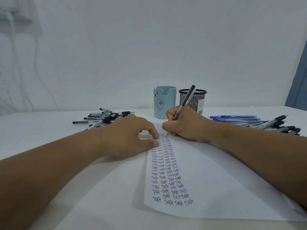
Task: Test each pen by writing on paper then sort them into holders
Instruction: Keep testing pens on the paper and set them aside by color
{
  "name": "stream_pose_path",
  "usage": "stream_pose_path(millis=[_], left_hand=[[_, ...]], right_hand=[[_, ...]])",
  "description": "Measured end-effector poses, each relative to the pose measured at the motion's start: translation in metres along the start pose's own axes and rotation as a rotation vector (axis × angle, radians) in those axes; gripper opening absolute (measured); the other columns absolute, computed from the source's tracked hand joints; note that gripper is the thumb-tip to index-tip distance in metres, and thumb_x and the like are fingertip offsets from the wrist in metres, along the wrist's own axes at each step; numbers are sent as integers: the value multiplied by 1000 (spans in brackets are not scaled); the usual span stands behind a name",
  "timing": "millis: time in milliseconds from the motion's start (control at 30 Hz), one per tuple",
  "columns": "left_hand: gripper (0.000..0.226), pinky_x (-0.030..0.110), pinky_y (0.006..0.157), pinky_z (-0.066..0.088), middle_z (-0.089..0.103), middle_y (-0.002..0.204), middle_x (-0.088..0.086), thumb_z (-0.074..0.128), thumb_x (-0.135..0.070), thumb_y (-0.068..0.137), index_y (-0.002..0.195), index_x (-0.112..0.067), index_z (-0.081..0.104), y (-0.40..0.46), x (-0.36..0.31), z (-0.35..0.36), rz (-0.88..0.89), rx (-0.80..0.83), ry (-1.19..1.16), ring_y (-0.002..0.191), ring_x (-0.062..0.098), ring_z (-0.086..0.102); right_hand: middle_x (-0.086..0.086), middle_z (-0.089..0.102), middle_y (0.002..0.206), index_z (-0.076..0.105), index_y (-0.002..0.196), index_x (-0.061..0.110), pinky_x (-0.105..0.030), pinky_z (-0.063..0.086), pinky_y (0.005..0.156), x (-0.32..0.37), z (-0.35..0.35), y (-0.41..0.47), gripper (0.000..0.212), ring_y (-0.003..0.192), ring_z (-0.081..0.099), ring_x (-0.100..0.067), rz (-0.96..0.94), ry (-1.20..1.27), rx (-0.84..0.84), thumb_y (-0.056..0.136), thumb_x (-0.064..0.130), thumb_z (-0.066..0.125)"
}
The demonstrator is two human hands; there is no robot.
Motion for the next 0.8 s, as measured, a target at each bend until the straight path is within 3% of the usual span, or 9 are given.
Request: stream_pose_path(millis=[200, 367, 567, 733, 800], left_hand=[[26, 40, 113, 34, 58, 118, -26, 57, -65, 85, 107, -54, 63, -1, 1, 1, -5, 12, 2, 119, 2, 43], [24, 39, 114, 31, 58, 120, -27, 59, -58, 90, 110, -49, 65, 0, -1, 0, -1, 5, 21, 121, 0, 40], [22, 39, 114, 32, 58, 119, -28, 59, -60, 89, 108, -50, 64, 0, 0, 1, 1, 13, 12, 121, -1, 41], [25, 40, 114, 32, 58, 119, -31, 56, -62, 88, 108, -50, 63, 1, 0, 3, 24, 20, 31, 123, -1, 40], [23, 40, 114, 31, 58, 120, -31, 57, -62, 89, 108, -51, 63, 1, 0, 2, 26, 20, 29, 124, 0, 40]], right_hand=[[5, 50, 45, 42, 52, 19, -26, 40, 58, -1, 1, 2, 38, 51, 51, -14, -8, 0, 5, 79, 6, 66], [3, 54, 46, 44, 51, 18, -26, 40, 57, -3, 0, 2, 37, 51, 50, -15, -7, 0, -3, 78, 7, 66], [8, 35, 46, 37, 52, 19, -30, 32, 57, 1, -1, 4, 41, 55, 41, -17, -40, -42, -21, 78, 8, 67], [3, 49, 46, 41, 49, 20, -30, 38, 60, -6, -2, 4, 39, 55, 48, -18, -1, -1, -17, 77, 7, 66], [5, 46, 44, 41, 49, 19, -29, 36, 60, -4, -1, 3, 39, 57, 48, -18, -11, -5, -15, 77, 8, 66]])
Point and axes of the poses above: each hand's wrist, its own y-axis towards the middle knuckle, its own z-axis out of the palm, x = y × z, the point moved 10 cm from there along y, towards the middle knuckle
